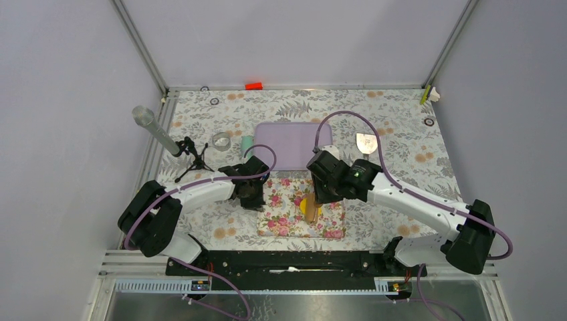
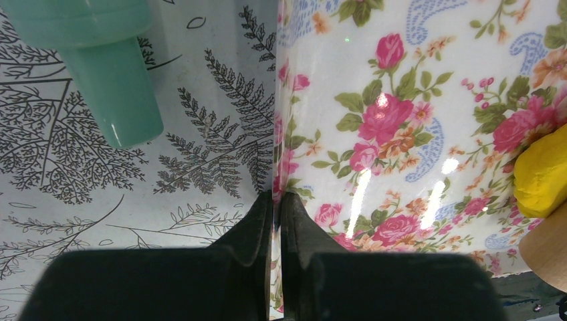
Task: Roll out the dumpling wrappers from the dough
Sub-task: Flatten out the dough on the work surface.
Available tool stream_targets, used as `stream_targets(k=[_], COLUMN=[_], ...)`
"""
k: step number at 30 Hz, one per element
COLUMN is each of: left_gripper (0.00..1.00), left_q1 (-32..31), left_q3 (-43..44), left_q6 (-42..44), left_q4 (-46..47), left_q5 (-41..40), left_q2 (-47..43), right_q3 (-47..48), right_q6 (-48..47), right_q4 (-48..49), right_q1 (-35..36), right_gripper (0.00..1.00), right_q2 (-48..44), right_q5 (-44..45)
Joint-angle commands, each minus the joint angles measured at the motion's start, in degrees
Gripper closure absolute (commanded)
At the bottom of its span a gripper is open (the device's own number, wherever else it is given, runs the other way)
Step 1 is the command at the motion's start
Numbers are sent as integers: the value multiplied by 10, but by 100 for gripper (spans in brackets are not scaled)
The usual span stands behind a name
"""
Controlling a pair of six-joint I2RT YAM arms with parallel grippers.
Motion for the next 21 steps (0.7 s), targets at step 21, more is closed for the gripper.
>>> stream_targets(k=[21], left_gripper=[100], left_q1=[-1], left_q3=[-18], left_q6=[4], left_q4=[3], left_q5=[-18], left_q2=[6], right_q3=[-19], right_q6=[-21], right_q4=[-3], right_q1=[8], right_gripper=[100], right_q2=[100], right_q5=[63])
